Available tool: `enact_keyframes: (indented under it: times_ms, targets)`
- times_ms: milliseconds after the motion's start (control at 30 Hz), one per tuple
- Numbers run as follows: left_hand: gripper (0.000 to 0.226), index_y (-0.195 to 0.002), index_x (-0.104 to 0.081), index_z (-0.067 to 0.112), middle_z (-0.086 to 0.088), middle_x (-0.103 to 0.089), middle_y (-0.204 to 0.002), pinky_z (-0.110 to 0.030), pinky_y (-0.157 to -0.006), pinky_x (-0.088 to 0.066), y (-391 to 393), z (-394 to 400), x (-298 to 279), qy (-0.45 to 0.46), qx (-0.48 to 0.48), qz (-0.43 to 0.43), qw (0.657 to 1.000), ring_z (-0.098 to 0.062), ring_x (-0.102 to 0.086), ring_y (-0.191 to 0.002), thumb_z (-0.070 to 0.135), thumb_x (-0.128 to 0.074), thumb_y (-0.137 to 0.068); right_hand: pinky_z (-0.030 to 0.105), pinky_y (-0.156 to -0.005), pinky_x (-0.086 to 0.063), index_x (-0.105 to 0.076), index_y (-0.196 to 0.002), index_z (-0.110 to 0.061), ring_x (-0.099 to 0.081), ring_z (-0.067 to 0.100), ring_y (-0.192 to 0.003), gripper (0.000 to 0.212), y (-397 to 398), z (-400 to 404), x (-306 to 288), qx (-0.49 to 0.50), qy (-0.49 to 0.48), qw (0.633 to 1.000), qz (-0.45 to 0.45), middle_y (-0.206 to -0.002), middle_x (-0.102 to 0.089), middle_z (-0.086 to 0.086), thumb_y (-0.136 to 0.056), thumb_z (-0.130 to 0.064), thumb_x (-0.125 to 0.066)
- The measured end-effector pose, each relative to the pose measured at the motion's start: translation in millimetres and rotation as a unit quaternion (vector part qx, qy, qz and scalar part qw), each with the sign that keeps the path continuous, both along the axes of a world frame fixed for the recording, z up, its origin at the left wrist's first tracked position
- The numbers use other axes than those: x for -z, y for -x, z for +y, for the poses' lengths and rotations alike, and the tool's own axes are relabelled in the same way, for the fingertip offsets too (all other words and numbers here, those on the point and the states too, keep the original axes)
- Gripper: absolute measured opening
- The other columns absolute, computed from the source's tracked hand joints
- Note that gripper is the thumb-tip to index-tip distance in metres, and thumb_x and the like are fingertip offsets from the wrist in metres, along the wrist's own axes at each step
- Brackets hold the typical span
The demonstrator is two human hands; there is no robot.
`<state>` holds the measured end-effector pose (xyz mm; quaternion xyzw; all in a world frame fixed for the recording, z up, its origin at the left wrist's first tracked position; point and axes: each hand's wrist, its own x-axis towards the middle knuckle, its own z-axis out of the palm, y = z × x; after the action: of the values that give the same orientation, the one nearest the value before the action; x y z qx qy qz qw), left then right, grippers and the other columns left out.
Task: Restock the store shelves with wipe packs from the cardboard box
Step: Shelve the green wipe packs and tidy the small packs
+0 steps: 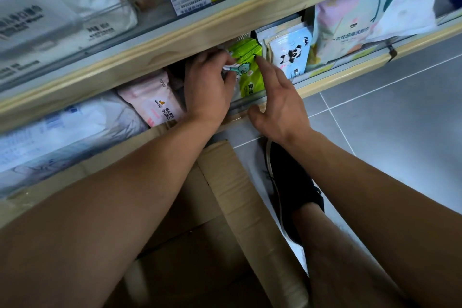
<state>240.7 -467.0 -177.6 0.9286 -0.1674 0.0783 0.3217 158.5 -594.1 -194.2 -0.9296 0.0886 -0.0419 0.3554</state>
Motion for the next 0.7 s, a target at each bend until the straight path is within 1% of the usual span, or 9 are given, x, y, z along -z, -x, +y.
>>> enact_keyframes:
  times_ms: [67, 133, 267, 333, 400, 467, 533, 567, 700]
  targets:
    - [0.013, -0.085, -0.067, 0.018, -0.002, -0.068, -0.092, -0.042, -0.084, -0.047, -0.5, -4.6, -2.1, 0.01, -0.01, 0.001, 1.0, -0.028, -0.06, -0.093, 0.022, -0.066, -0.073, 0.037, -0.102, -0.043, -0.023, -0.151, -0.019, -0.041, 0.029, -0.131, 0.093, -3.6, -1.1, -2.3, 0.01, -0.003, 1.0, -0.004, -0.15, -0.036, 0.007, -0.066, -0.025, -0.061]
    - [0.017, -0.089, -0.066, 0.019, -0.003, -0.067, -0.095, -0.042, -0.085, -0.046, 0.4, -5.1, -0.7, 0.004, -0.016, 0.001, 1.0, -0.029, -0.058, -0.095, 0.022, -0.066, -0.072, 0.039, -0.101, -0.044, -0.022, -0.151, -0.018, -0.043, 0.03, -0.129, 0.094, -6.0, -1.5, -3.9, 0.006, 0.005, 1.0, 0.0, -0.151, -0.035, 0.007, -0.067, -0.025, -0.061]
    - [0.044, -0.117, -0.061, 0.018, -0.011, -0.062, -0.116, -0.04, -0.095, -0.039, 3.0, -2.0, -5.5, -0.051, -0.045, 0.01, 0.998, -0.034, -0.052, -0.109, 0.027, -0.07, -0.075, 0.042, -0.102, -0.042, -0.014, -0.153, -0.02, -0.043, 0.033, -0.128, 0.097, -6.2, -2.0, -5.1, -0.016, 0.035, 0.999, 0.039, -0.154, -0.029, 0.006, -0.071, -0.023, -0.065]
    - [0.052, -0.127, -0.056, 0.015, -0.015, -0.058, -0.123, -0.042, -0.097, -0.038, 11.3, 2.2, -12.3, -0.066, -0.014, -0.028, 0.997, -0.038, -0.05, -0.113, 0.026, -0.068, -0.078, 0.041, -0.108, -0.037, -0.016, -0.153, -0.016, -0.039, 0.033, -0.132, 0.096, -4.7, -2.2, -6.3, -0.012, 0.054, 0.998, 0.027, -0.154, -0.028, 0.009, -0.071, -0.022, -0.065]
    - [0.055, -0.136, -0.048, 0.014, -0.013, -0.049, -0.137, -0.045, -0.102, -0.037, 26.1, 10.5, -13.0, -0.118, 0.074, -0.07, 0.988, -0.037, -0.045, -0.122, 0.028, -0.058, -0.083, 0.039, -0.113, -0.029, -0.021, -0.152, -0.01, -0.034, 0.034, -0.136, 0.092, -1.9, -2.4, -5.7, -0.01, 0.09, 0.996, 0.0, -0.154, -0.028, 0.012, -0.07, -0.022, -0.062]
    - [0.067, -0.147, -0.03, 0.016, -0.005, -0.026, -0.155, -0.051, -0.111, -0.027, 37.1, 19.8, -8.4, -0.211, 0.139, -0.046, 0.966, -0.033, -0.025, -0.14, 0.038, -0.05, -0.087, 0.038, -0.115, -0.025, -0.021, -0.152, -0.01, -0.03, 0.033, -0.139, 0.092, 0.3, -3.2, -3.5, -0.026, 0.124, 0.992, -0.001, -0.156, -0.025, 0.012, -0.071, -0.027, -0.062]
    - [0.08, -0.152, -0.01, 0.02, 0.004, -0.004, -0.16, -0.055, -0.114, -0.016, 37.1, 25.5, -2.8, -0.283, 0.136, 0.002, 0.949, -0.029, -0.004, -0.146, 0.051, -0.046, -0.088, 0.04, -0.115, -0.024, -0.013, -0.154, -0.016, -0.025, 0.031, -0.141, 0.095, 1.5, -2.3, -2.6, -0.054, 0.151, 0.986, 0.038, -0.159, -0.018, 0.008, -0.074, -0.033, -0.062]
    - [0.083, -0.152, -0.004, 0.022, 0.008, 0.002, -0.16, -0.056, -0.115, -0.013, 33.6, 25.6, -0.9, -0.298, 0.129, 0.016, 0.946, -0.028, 0.001, -0.146, 0.055, -0.044, -0.088, 0.04, -0.115, -0.024, -0.009, -0.154, -0.019, -0.022, 0.03, -0.141, 0.096, 1.1, -1.8, -2.1, -0.061, 0.159, 0.984, 0.057, -0.16, -0.015, 0.005, -0.076, -0.035, -0.062]
    - [0.084, -0.152, -0.001, 0.023, 0.011, 0.007, -0.16, -0.057, -0.115, -0.009, 23.7, 20.1, -0.1, -0.316, 0.122, 0.032, 0.94, -0.028, 0.004, -0.146, 0.057, -0.043, -0.087, 0.043, -0.115, -0.024, -0.002, -0.154, -0.024, -0.017, 0.029, -0.143, 0.096, -4.9, 1.3, -4.8, -0.06, 0.149, 0.983, 0.092, -0.162, -0.008, 0.001, -0.08, -0.036, -0.06]
